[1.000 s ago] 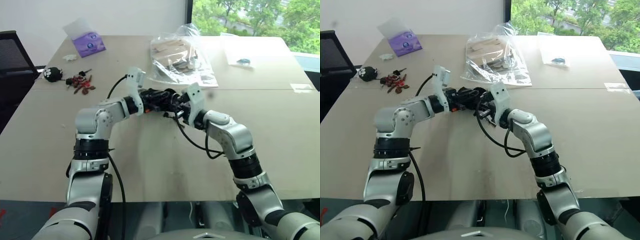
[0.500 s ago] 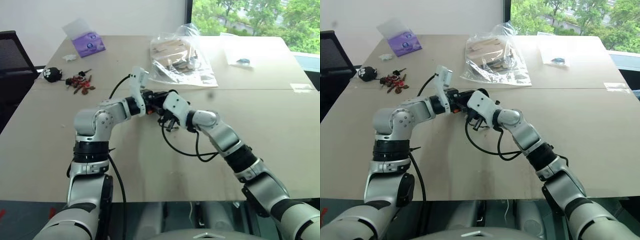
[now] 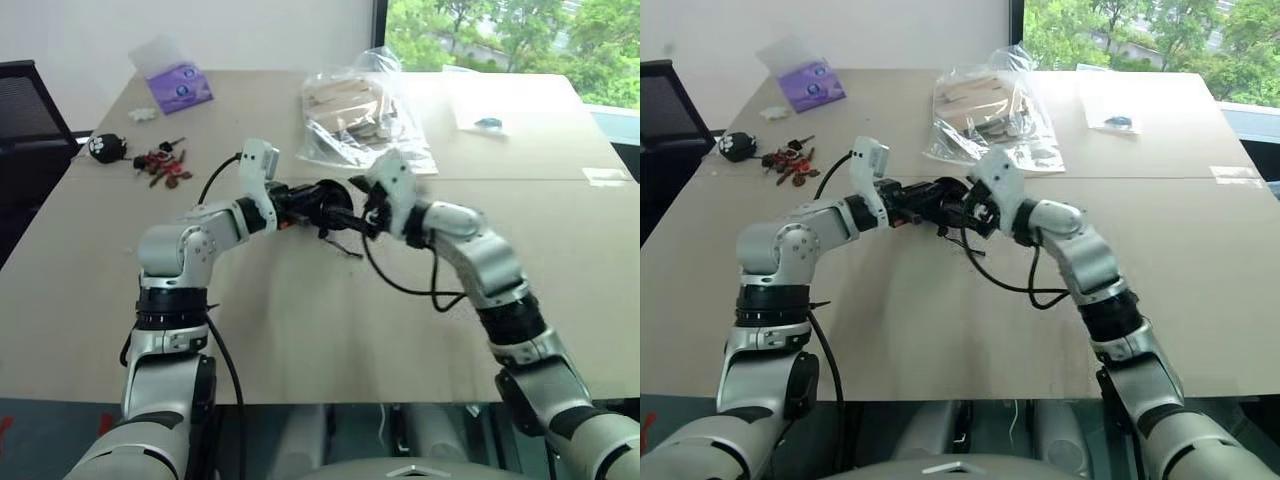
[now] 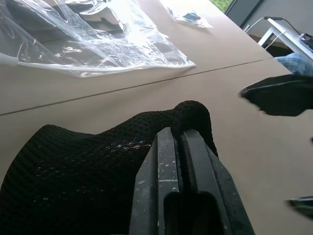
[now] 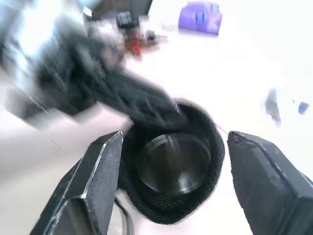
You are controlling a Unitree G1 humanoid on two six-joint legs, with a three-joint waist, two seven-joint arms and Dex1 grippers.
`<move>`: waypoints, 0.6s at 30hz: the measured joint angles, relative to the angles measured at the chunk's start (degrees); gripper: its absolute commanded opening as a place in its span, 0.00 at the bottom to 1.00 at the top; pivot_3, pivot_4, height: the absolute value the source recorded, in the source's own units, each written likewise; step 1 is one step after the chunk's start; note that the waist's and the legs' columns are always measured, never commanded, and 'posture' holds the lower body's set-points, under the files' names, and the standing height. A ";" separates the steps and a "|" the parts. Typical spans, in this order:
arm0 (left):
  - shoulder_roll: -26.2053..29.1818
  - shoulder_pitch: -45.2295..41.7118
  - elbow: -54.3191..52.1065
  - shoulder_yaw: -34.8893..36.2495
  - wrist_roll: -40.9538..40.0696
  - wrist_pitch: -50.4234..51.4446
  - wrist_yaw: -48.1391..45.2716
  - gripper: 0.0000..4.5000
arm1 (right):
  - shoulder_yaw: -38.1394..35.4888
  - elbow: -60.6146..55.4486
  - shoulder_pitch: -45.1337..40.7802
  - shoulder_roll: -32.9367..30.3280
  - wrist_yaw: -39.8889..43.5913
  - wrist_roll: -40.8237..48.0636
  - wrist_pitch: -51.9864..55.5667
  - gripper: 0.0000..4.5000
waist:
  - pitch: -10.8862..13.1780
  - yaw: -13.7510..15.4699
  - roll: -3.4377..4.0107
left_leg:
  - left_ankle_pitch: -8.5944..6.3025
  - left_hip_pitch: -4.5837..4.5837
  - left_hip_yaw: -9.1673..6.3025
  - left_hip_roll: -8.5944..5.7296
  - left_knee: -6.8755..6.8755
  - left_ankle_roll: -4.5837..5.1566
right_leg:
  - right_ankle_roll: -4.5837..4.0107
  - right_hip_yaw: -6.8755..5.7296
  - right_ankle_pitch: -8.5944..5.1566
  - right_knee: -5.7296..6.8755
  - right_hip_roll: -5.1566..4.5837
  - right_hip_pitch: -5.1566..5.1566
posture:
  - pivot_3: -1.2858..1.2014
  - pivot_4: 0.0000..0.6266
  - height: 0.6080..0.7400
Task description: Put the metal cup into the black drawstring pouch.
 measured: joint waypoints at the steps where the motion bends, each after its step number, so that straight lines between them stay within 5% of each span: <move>1: -0.05 -0.06 0.14 0.17 0.00 -0.18 0.19 0.00 | -1.36 -2.96 0.54 -0.87 0.42 2.22 2.11 0.99 | 0.00 0.03 0.00 | 0.00 0.00 -0.01 0.00 0.00 0.00 | 0.00 -0.01 0.00 -0.01 0.00 0.00 | 0.52 0.24 1.00; 9: 0.24 -2.67 1.64 2.62 -0.35 -0.28 0.49 0.00 | -1.97 -9.86 9.76 -6.87 -1.26 4.61 8.43 0.99 | 0.00 -0.08 0.00 | -0.01 0.01 0.04 -0.02 0.00 0.02 | 0.00 0.04 0.00 0.00 0.02 0.00 | 0.52 0.24 1.00; 18: 1.59 -4.78 3.04 3.20 -0.82 0.35 -0.18 0.00 | 5.27 12.91 7.56 1.76 -3.73 -3.51 -7.14 0.99 | 0.00 -0.28 -0.01 | 0.00 0.05 0.09 0.00 0.02 0.00 | 0.00 0.07 0.00 0.02 0.07 0.00 | 0.52 0.24 1.00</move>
